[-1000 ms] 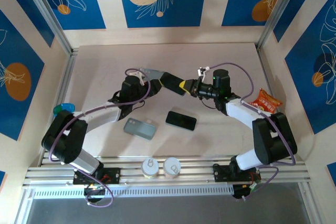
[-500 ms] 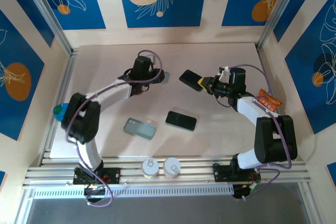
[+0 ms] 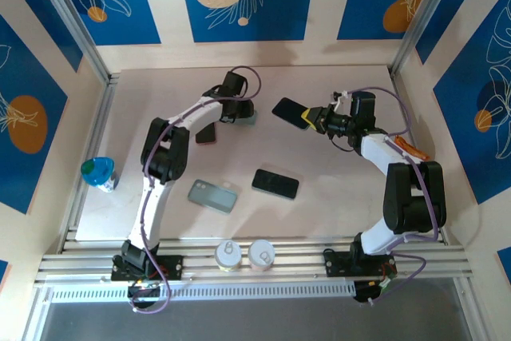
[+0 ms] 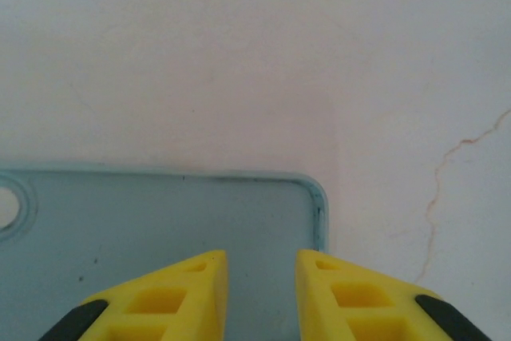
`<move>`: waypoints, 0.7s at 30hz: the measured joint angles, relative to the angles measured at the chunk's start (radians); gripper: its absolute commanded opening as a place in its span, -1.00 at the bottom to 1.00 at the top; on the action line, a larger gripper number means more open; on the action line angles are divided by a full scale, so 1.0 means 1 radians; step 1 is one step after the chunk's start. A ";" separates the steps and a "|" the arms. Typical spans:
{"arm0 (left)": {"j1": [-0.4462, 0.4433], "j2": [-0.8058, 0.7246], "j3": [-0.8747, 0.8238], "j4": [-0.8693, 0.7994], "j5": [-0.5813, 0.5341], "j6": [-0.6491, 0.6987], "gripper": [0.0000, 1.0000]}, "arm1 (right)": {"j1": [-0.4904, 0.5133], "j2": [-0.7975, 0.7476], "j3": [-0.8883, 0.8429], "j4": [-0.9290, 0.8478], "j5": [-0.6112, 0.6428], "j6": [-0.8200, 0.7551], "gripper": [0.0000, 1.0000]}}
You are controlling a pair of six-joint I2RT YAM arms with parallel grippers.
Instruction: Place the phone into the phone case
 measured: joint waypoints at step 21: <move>-0.037 -0.039 -0.137 0.033 0.104 -0.081 -0.43 | -0.027 -0.216 -0.021 -0.173 -0.007 -0.017 -1.00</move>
